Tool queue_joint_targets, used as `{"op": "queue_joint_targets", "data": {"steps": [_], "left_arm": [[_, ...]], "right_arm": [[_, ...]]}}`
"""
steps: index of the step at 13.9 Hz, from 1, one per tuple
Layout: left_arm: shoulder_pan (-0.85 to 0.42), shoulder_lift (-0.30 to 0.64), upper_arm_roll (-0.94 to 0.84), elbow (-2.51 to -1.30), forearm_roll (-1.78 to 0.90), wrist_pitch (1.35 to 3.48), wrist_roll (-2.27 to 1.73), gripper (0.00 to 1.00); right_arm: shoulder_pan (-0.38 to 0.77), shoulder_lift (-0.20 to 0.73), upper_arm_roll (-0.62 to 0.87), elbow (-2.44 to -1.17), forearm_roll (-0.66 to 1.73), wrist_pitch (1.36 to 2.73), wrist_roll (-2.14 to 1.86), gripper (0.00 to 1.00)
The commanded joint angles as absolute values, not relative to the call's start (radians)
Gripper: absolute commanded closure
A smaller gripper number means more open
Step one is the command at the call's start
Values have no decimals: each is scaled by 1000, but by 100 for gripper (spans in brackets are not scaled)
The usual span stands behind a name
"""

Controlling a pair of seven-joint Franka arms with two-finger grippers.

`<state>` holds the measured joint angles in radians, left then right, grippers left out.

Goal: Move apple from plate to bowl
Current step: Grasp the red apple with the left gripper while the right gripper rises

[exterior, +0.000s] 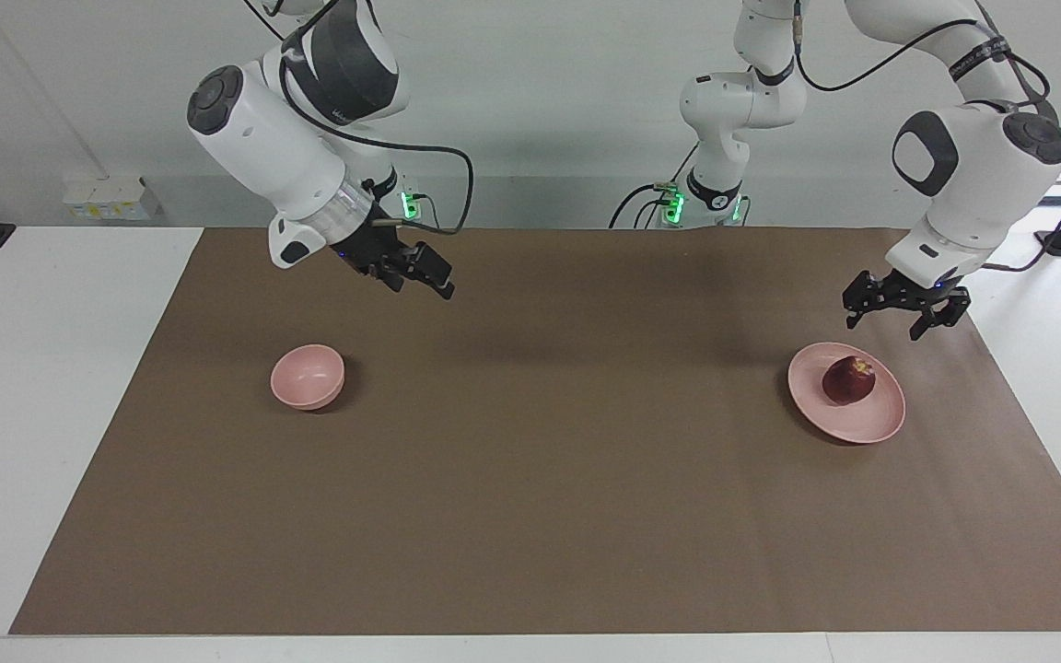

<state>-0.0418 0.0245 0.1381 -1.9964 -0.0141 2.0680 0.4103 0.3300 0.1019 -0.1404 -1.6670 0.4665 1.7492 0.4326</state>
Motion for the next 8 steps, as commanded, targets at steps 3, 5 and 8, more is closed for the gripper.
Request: {"op": "queue_joint_targets", "data": {"steps": [3, 5, 8], "left_arm": [[-11, 52, 133, -2132, -61, 2261, 434, 0], [-17, 67, 133, -2172, -86, 2333, 434, 0], [-21, 68, 133, -2201, -101, 2388, 431, 0]], "right_arm": [[299, 81, -138, -1719, 697, 1796, 306, 0], [276, 90, -138, -1755, 854, 1815, 156, 0], [264, 90, -138, -1811, 1029, 1870, -25, 0]]}}
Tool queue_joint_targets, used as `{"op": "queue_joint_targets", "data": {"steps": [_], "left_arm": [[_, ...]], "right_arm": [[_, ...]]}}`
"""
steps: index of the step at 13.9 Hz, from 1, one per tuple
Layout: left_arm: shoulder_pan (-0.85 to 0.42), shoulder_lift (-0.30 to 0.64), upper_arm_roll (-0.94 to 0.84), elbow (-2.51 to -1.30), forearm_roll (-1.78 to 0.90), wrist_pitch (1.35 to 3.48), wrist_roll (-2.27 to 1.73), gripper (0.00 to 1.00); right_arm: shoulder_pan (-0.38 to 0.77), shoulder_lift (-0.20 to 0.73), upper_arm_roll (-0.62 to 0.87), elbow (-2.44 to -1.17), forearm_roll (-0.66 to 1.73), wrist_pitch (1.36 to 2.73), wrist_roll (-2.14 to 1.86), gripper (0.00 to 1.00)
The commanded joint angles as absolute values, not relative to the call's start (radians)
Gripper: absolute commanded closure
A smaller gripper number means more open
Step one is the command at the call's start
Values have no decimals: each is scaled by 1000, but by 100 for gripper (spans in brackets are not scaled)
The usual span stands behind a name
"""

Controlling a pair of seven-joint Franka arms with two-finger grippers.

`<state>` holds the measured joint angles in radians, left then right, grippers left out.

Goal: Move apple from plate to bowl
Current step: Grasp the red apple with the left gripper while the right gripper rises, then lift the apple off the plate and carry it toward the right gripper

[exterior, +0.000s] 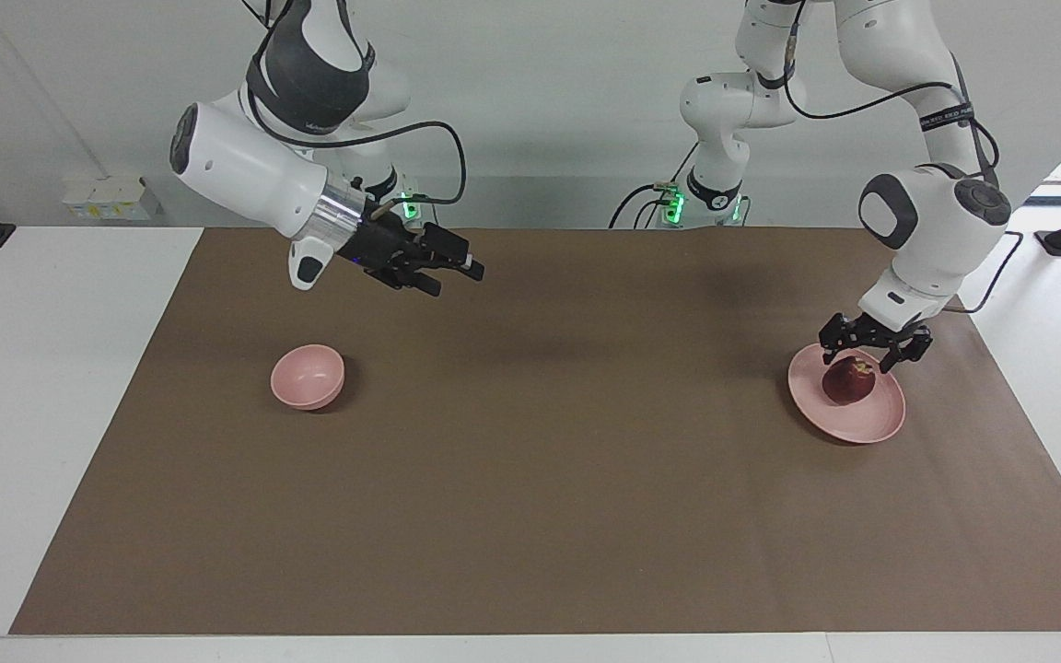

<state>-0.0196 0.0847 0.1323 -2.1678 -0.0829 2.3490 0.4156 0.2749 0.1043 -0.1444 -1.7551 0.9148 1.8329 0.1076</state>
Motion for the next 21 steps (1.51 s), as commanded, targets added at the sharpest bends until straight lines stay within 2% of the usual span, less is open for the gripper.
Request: {"op": "queue_joint_targets", "data": {"steps": [1, 3, 6, 7, 9, 10, 13, 18, 21], "left_arm": [[-21, 66, 133, -2203, -103, 2388, 431, 0], [-17, 74, 133, -2206, -103, 2401, 433, 0], [-11, 103, 133, -2269, -103, 2534, 430, 0], [-9, 101, 133, -2267, -103, 2534, 430, 16], [-14, 107, 133, -2260, -103, 2540, 433, 81], [-20, 112, 133, -2247, -103, 2543, 433, 97], [-23, 101, 127, -2197, -103, 2511, 436, 100], [-25, 26, 108, -2106, -110, 2249, 437, 100], [-107, 5, 95, -2102, -277, 2218, 436, 100]], "right_arm": [[270, 97, -138, -1819, 1067, 1874, -131, 0], [288, 97, -138, -1822, 1081, 1864, -224, 0], [316, 91, -138, -1841, 1149, 1870, -219, 0], [324, 91, -138, -1842, 1150, 1876, -218, 0], [350, 92, -138, -1842, 1138, 1916, -216, 0], [351, 95, -138, -1841, 1134, 1917, -216, 0], [350, 95, -138, -1841, 1115, 1917, -218, 0], [345, 97, -138, -1839, 1115, 1917, -219, 0], [345, 97, -138, -1839, 1115, 1917, -221, 0]]}}
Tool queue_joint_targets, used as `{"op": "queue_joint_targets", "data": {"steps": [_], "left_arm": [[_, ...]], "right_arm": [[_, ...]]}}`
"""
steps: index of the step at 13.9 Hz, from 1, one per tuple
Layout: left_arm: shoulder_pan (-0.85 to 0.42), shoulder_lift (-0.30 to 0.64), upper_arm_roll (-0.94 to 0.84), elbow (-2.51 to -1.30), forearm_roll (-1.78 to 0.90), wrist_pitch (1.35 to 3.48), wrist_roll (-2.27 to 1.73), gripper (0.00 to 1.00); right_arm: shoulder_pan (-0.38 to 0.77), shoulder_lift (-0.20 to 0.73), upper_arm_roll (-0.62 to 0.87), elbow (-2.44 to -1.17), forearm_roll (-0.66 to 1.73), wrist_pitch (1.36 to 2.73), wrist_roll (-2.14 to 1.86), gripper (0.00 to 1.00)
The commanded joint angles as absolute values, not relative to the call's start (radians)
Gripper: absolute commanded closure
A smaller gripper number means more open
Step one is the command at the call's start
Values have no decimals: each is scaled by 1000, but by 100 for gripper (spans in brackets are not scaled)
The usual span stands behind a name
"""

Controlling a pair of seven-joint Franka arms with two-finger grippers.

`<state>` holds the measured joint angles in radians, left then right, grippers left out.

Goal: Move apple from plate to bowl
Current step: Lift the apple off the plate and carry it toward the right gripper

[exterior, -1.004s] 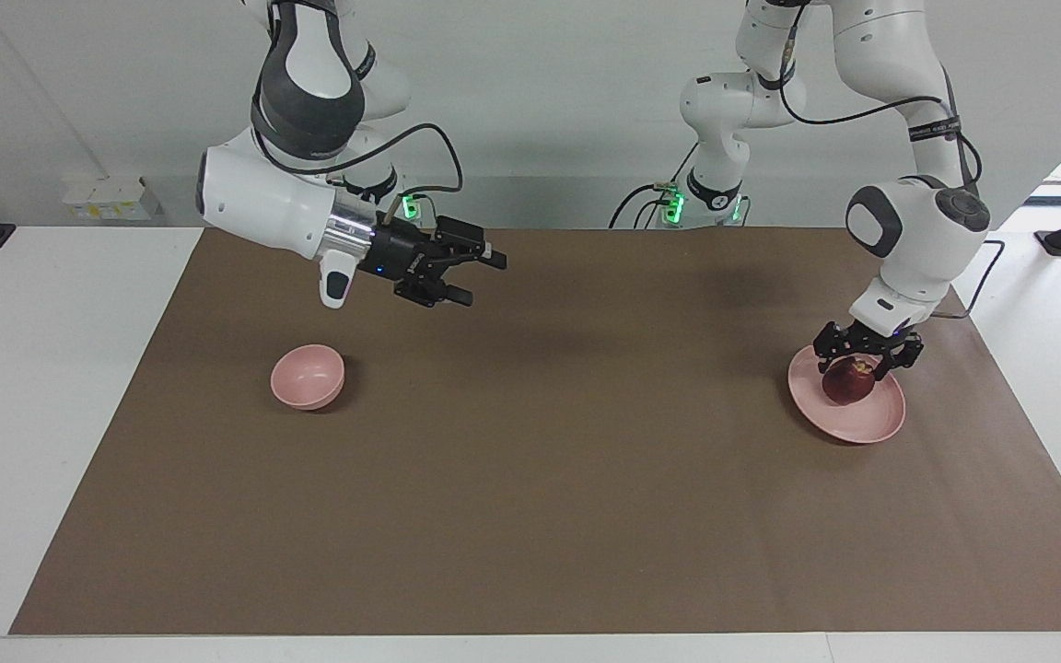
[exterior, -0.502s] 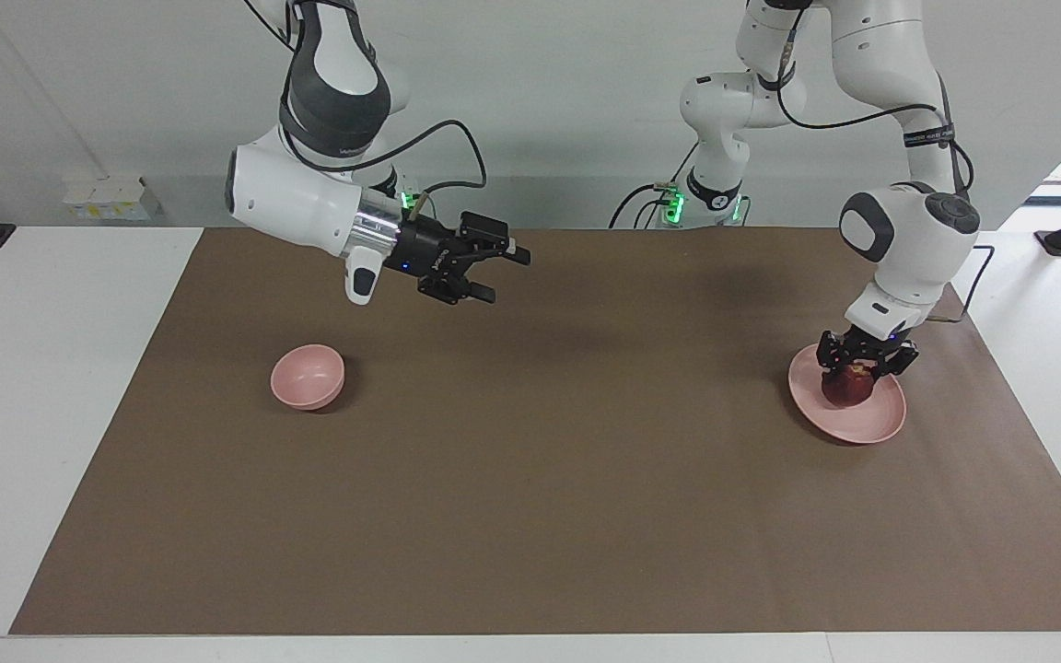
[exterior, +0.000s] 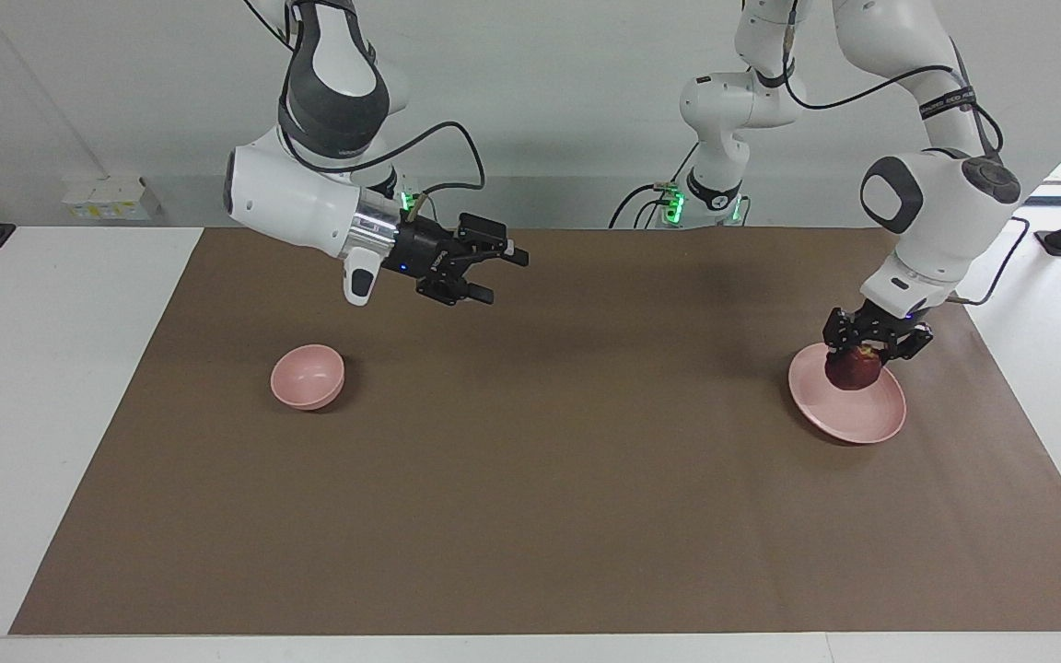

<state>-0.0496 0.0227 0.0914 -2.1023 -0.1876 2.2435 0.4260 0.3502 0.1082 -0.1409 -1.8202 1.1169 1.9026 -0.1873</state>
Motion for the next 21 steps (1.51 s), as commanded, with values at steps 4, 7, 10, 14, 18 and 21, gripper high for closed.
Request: {"op": "queue_joint_targets", "data": {"steps": [4, 7, 10, 14, 18, 21], "left_arm": [[-221, -12, 94, -2102, -392, 2195, 423, 100], [-278, -24, 94, -2102, -437, 2187, 367, 100], [-301, -25, 58, -2100, -469, 2203, 337, 100], [-301, -26, -46, -2092, -554, 2235, 204, 100], [-301, -29, -130, -2091, -679, 2284, 141, 100], [-301, -26, -163, -2080, -727, 2290, 110, 100]], "right_arm": [[342, 97, -140, -1841, 1114, 1916, -224, 0], [336, 91, -140, -1851, 1114, 1908, -245, 0], [322, 68, -140, -1897, 1114, 1910, -293, 0], [322, 67, -138, -1898, 1126, 1907, -324, 0], [327, 72, -138, -1899, 1131, 1917, -337, 0], [325, 80, -140, -1899, 1128, 1919, -337, 0]]}}
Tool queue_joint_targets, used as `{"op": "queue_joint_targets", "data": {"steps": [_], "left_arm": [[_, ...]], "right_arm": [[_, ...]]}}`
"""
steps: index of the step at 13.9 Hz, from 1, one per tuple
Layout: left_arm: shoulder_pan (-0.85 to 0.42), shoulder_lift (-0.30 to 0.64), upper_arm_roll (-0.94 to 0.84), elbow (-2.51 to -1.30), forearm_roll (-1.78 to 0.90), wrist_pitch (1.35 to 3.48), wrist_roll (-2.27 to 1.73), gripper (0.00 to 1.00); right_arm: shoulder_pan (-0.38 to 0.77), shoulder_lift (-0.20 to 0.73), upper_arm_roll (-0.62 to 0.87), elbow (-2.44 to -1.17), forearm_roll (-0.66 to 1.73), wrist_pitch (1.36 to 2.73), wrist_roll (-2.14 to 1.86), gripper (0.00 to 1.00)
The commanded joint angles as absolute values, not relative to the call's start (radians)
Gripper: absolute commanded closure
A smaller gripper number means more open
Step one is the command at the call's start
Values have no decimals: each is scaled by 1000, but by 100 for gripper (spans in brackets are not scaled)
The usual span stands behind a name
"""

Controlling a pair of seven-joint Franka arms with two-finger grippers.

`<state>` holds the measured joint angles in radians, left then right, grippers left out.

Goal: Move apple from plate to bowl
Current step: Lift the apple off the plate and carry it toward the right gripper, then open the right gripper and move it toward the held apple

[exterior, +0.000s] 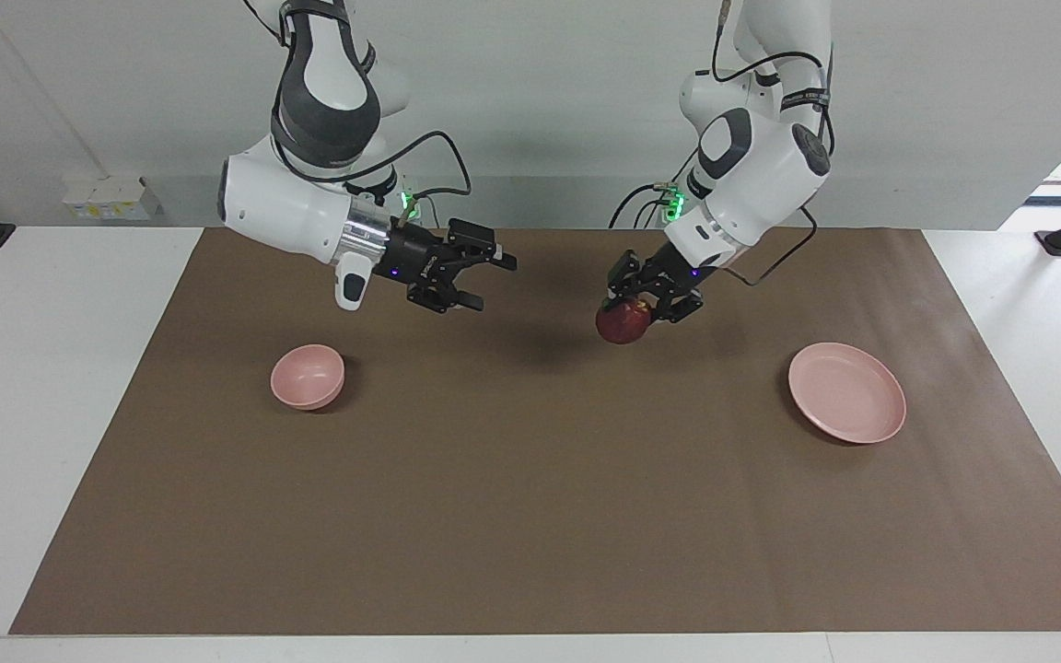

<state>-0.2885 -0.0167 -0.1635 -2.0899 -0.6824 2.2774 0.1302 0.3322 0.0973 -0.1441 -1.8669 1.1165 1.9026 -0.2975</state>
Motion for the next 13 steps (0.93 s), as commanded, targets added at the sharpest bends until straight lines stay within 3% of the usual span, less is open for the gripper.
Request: {"op": "queue_joint_targets", "data": {"steps": [1, 5, 13], "left_arm": [[-299, -26, -176, -2079, -757, 2310, 110, 100], [-301, -20, -216, -2080, -782, 2414, 63, 100], [-299, -18, -216, -2080, -782, 2418, 54, 100]], "right_arm": [[325, 81, -140, -1899, 1118, 1924, -331, 0], [321, 87, -141, -1894, 1112, 1936, -148, 0], [325, 103, -138, -1876, 1031, 1879, 430, 0]]}}
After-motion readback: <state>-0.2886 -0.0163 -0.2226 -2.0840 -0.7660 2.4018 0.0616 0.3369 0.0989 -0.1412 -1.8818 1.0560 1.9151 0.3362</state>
